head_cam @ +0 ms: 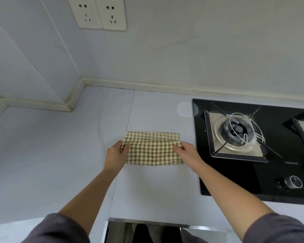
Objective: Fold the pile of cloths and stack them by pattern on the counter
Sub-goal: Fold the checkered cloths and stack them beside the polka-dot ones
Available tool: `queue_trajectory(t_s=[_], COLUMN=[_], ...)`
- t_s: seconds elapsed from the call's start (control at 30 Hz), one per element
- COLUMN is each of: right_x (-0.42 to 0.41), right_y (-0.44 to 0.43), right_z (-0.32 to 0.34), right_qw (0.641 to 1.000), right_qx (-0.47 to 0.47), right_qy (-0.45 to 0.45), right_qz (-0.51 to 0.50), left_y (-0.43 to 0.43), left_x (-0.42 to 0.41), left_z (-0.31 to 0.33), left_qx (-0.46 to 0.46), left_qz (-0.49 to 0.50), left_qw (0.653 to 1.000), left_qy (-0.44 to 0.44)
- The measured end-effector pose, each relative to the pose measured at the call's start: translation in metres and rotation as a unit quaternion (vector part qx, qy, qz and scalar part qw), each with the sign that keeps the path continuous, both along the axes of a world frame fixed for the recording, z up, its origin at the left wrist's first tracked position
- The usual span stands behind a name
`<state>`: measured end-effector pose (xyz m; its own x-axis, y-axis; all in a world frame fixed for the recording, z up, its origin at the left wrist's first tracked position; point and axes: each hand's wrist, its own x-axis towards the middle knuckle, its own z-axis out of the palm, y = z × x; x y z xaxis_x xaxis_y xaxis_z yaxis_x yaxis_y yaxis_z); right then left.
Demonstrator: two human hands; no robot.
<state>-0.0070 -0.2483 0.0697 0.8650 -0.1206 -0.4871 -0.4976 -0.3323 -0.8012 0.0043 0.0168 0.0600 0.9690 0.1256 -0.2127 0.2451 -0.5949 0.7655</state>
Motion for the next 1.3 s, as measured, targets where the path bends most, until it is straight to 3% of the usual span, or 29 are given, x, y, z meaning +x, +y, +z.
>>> queue_trajectory(t_s=[0.27, 0.57, 0.83, 1.0, 1.07, 1.2, 1.23, 1.3], right_x=[0.044, 0.052, 0.044, 0.040, 0.034, 0.021, 0.019, 0.015], right_y=[0.007, 0.010, 0.011, 0.016, 0.017, 0.020, 0.025, 0.041], right_z=[-0.011, -0.019, -0.026, -0.023, -0.021, -0.029, -0.031, -0.036], right_qw=[0.994, 0.983, 0.977, 0.984, 0.977, 0.897, 0.894, 0.893], right_qx=[-0.113, -0.180, -0.208, -0.155, -0.182, -0.360, -0.361, -0.346], right_qy=[0.010, -0.002, -0.017, -0.051, -0.086, -0.252, -0.252, -0.208], right_qz=[-0.007, -0.020, -0.040, -0.077, -0.077, 0.033, 0.083, 0.199], left_y=[-0.016, -0.023, -0.026, -0.029, -0.028, -0.027, -0.029, -0.034], left_x=[0.048, 0.054, 0.049, 0.049, 0.043, 0.030, 0.028, 0.027], left_z=[-0.014, -0.021, -0.025, -0.020, -0.014, -0.020, -0.023, -0.029], left_qx=[0.080, 0.187, 0.180, 0.153, 0.161, 0.286, 0.297, 0.326], left_qz=[0.011, 0.000, 0.029, 0.056, 0.068, -0.046, -0.097, -0.219], left_qw=[0.992, 0.979, 0.982, 0.984, 0.984, 0.948, 0.936, 0.909], left_qy=[0.096, 0.081, 0.054, 0.067, 0.044, -0.132, -0.160, -0.137])
